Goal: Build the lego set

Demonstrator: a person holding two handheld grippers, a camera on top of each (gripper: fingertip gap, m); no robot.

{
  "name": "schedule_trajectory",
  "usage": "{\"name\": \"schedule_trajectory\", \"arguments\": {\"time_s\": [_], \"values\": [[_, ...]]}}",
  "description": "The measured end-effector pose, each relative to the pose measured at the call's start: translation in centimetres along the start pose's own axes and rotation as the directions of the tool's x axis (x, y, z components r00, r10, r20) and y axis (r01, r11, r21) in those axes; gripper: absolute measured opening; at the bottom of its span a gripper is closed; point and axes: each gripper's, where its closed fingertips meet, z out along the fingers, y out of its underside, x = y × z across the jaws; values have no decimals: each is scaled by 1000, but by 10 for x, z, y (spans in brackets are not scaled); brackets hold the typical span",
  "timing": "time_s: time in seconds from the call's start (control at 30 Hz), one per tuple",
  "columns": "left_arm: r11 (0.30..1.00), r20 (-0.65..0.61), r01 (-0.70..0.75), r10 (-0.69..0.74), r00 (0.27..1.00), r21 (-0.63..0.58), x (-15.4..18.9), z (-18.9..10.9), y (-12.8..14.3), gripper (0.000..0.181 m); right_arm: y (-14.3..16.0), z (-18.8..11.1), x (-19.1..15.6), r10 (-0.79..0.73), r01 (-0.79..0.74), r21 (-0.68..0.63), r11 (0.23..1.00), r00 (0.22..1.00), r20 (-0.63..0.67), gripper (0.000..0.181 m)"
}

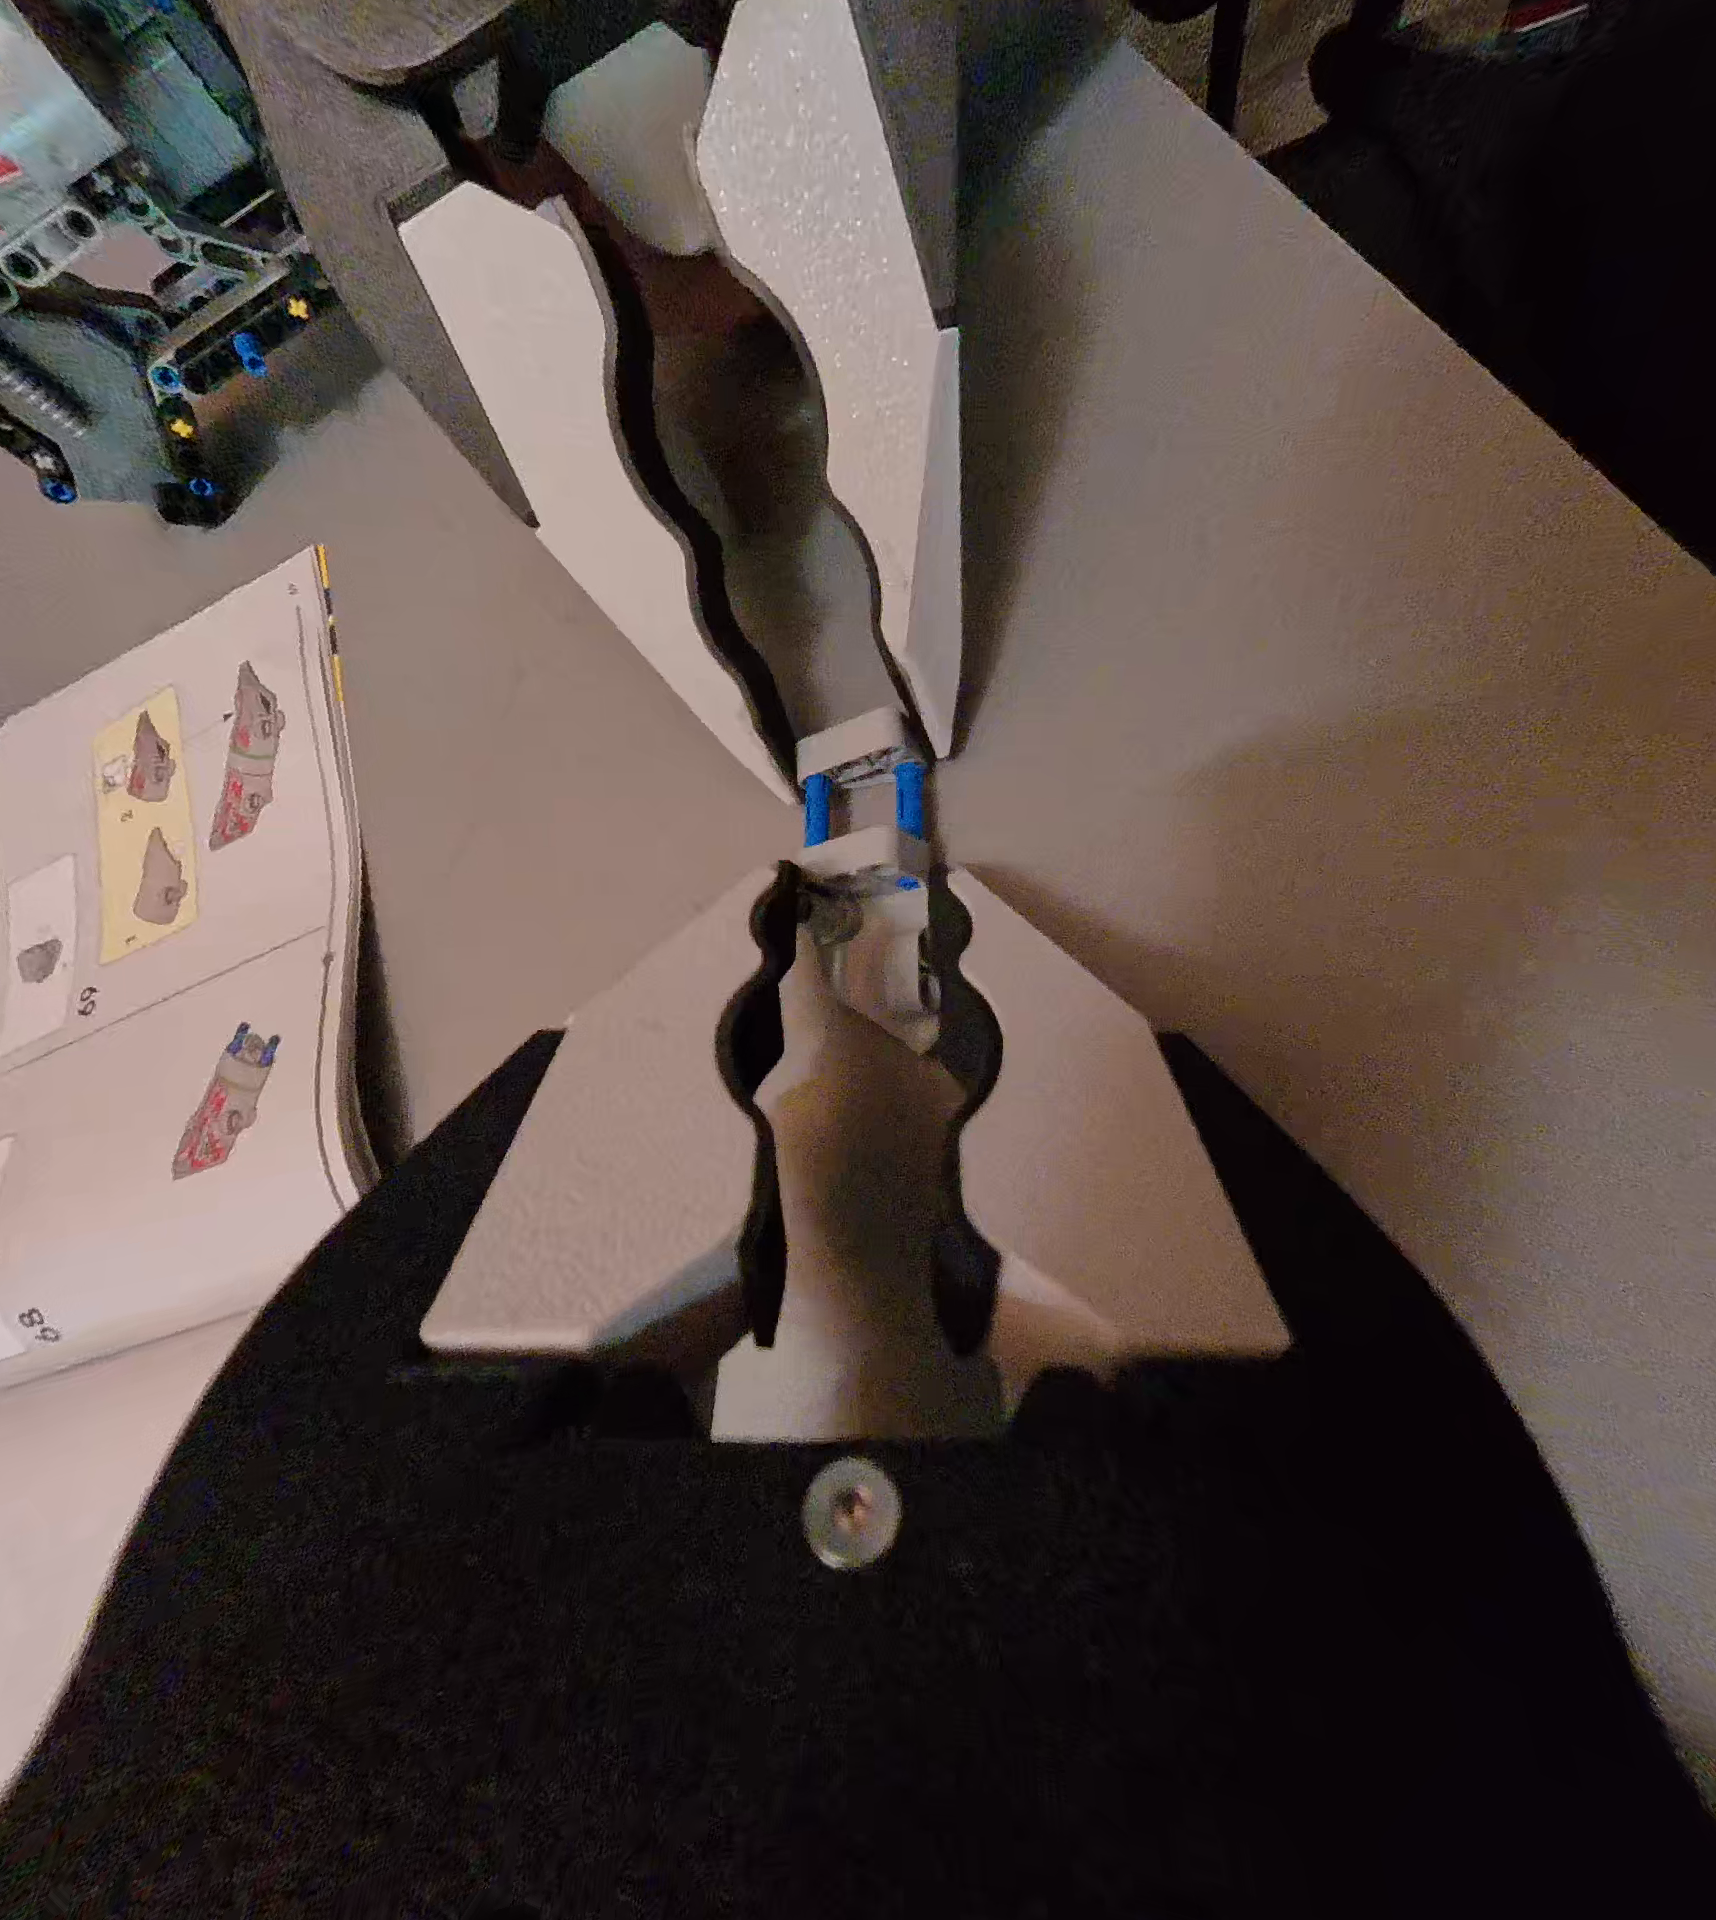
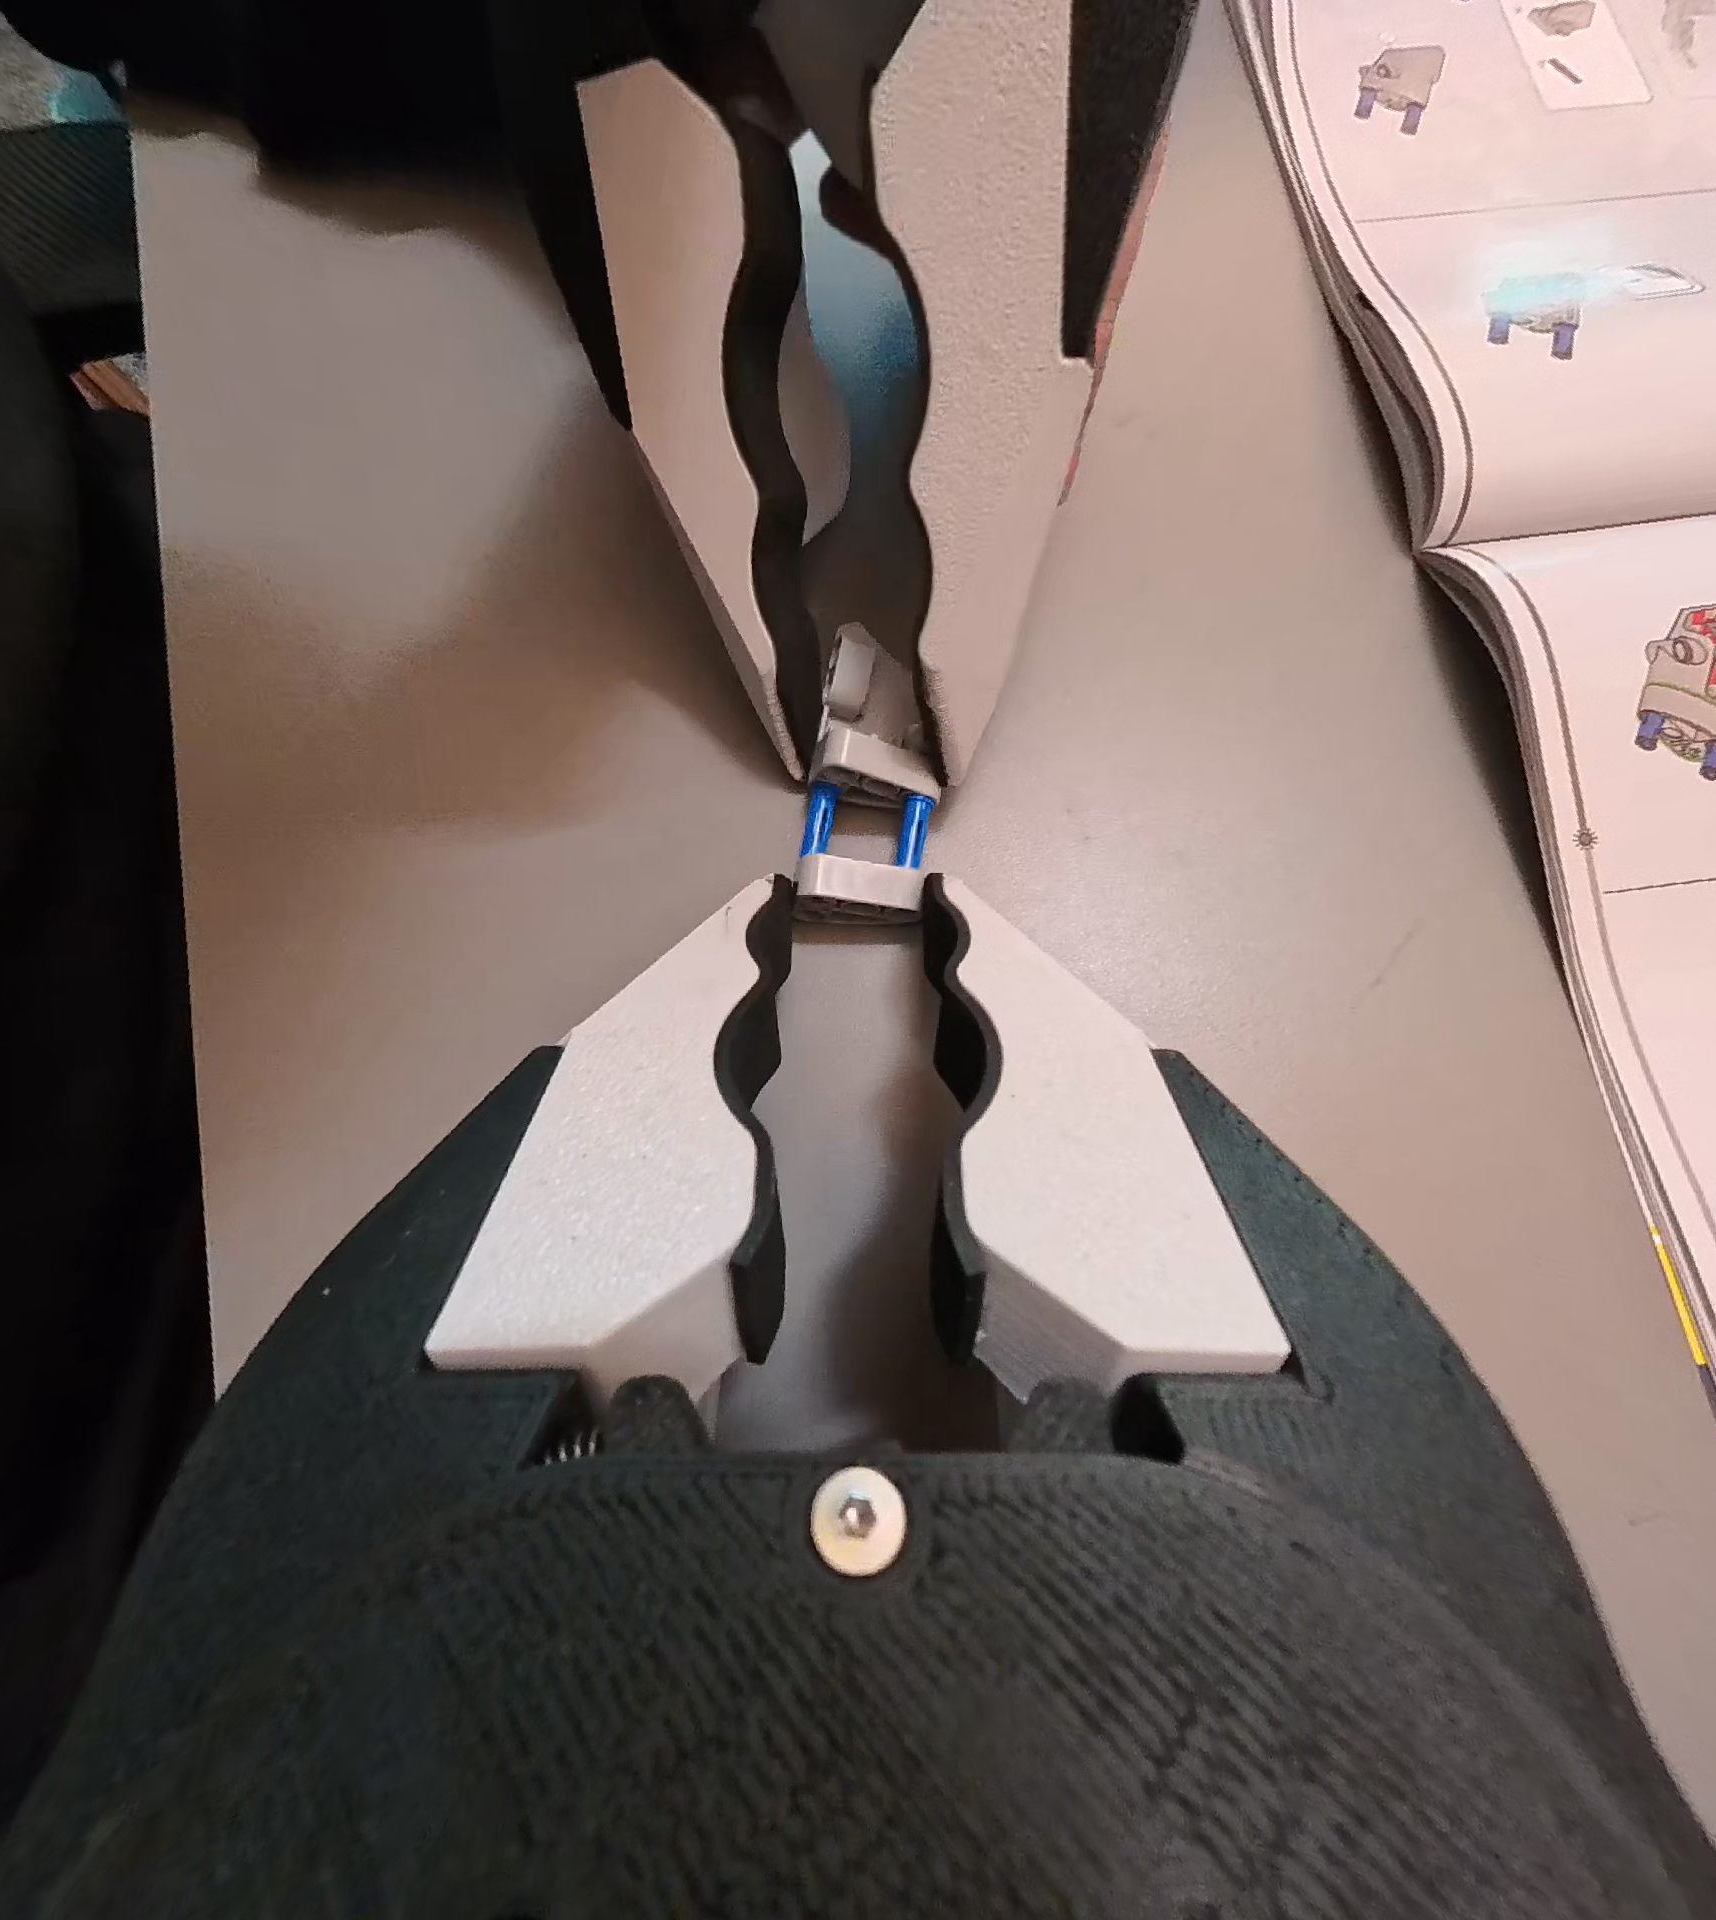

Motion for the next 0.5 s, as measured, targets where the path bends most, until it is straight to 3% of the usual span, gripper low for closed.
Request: {"name": "schedule_trajectory", "arguments": {"time_s": [0.03,0.37,0.5], "values": [[1000,6,-16,16,1000,-2,0,0,0,22,0,0,0,-2,2,0,1000,1000,-1,24],[954,79,-296,299,951,-44,-3,-2,-3,22,0,0,0,10,-10,-2,1000,1000,11,24],[994,0,-107,108,994,-30,-2,1,-1,22,0,0,0,8,-8,-2,1000,1000,9,24]]}}
